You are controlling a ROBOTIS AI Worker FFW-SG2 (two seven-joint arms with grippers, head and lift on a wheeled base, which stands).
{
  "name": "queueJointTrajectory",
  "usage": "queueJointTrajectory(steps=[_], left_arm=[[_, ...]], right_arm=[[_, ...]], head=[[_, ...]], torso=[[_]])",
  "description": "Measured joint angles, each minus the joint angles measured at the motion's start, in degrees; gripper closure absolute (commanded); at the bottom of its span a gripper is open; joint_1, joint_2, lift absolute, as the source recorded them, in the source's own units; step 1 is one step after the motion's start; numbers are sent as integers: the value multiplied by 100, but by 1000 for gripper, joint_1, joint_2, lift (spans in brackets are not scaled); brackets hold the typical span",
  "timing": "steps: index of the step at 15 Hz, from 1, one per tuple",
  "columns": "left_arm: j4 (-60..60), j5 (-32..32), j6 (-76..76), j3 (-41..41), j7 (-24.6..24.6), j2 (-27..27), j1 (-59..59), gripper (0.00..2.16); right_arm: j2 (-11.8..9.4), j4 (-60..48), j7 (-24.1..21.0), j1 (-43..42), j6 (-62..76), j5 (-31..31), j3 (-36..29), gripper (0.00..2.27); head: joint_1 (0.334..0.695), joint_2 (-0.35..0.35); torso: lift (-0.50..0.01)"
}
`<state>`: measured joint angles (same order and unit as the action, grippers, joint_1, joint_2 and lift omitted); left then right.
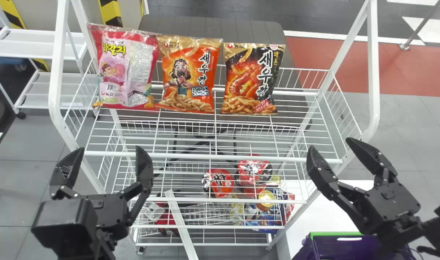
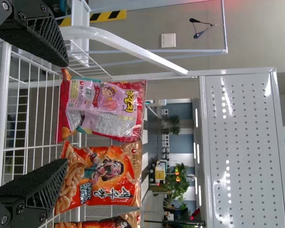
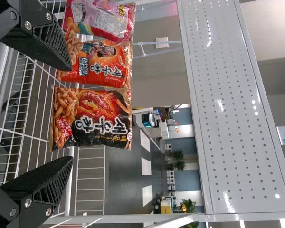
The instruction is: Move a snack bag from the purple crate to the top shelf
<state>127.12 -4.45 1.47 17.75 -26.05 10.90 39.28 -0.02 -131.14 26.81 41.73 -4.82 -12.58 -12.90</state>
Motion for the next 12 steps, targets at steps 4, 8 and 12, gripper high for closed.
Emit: queueJointTrajectory(steps=[4, 8, 12], left_arm=[[35, -70, -10, 74, -41, 13, 19, 103], [40, -74, -10, 97, -41, 27, 29, 103], [70, -109, -42, 106, -48, 42, 86, 103]], right_arm=[[2, -47, -166, 17, 11, 82, 34, 171], [2, -52, -363, 36, 23, 169, 88, 171], [2, -23, -440, 39, 136, 182, 141, 174]], head=[[695, -110], [695, -120], [695, -119]], torso=[[0], [0], [0]])
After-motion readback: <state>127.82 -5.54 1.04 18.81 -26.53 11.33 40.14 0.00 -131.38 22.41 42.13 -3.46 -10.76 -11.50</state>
